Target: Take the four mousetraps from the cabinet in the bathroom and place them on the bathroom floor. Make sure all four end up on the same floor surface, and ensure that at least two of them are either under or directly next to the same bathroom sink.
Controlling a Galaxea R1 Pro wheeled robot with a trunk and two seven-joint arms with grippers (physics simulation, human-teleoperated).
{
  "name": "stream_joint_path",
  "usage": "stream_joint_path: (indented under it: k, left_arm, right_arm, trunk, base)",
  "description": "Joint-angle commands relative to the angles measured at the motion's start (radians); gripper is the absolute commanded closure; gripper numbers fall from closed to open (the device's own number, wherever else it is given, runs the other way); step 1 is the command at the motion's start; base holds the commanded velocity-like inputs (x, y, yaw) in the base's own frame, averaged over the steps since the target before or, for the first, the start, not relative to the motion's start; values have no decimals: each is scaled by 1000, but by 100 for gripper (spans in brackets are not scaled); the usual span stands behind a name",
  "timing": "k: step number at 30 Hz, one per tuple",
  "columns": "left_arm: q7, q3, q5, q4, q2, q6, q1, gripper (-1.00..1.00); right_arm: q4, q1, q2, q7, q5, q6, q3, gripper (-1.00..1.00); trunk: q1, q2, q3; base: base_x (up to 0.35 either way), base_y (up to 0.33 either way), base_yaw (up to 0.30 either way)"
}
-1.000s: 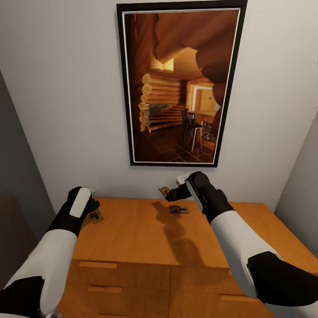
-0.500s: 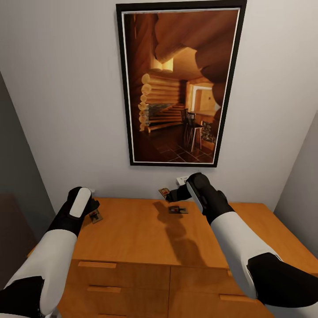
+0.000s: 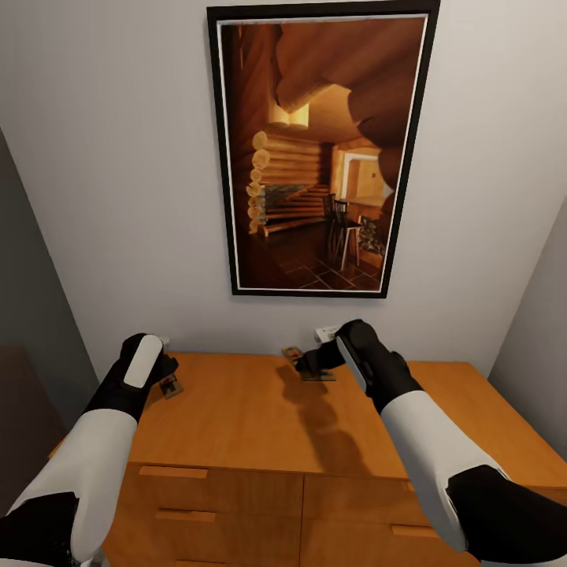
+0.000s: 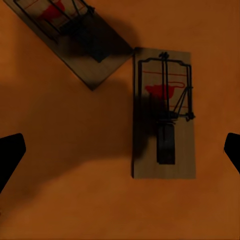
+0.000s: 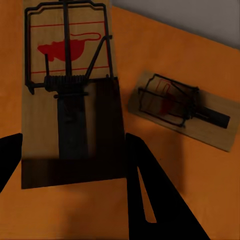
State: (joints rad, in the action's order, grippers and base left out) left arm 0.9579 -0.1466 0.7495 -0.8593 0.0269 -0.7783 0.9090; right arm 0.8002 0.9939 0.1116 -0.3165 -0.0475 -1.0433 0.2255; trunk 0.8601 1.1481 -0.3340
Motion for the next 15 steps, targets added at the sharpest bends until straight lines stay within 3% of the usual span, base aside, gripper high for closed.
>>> stream_joint_path:
  k: [1,5,15]
  left_arm:
    - [8,0,9,-1,0,-4,1,-100]
    - [8,0,5,2,0,-19,1,-100]
    - [10,0,-1,2,0,-33,1,-100]
  right_arm:
    - [3,0,-5,-14,-4,-4,2,100]
    - [28,-3,-34,-94,-10,-4,3,100]
    - [60,-4,-51,-133,-14,-4,25,100]
  trunk:
    - [0,1,-1]
    - [0,1,-1]
    - [0,1,-1]
  base:
    - [0,0,0]
    - [0,0,0]
    - [0,-4,0]
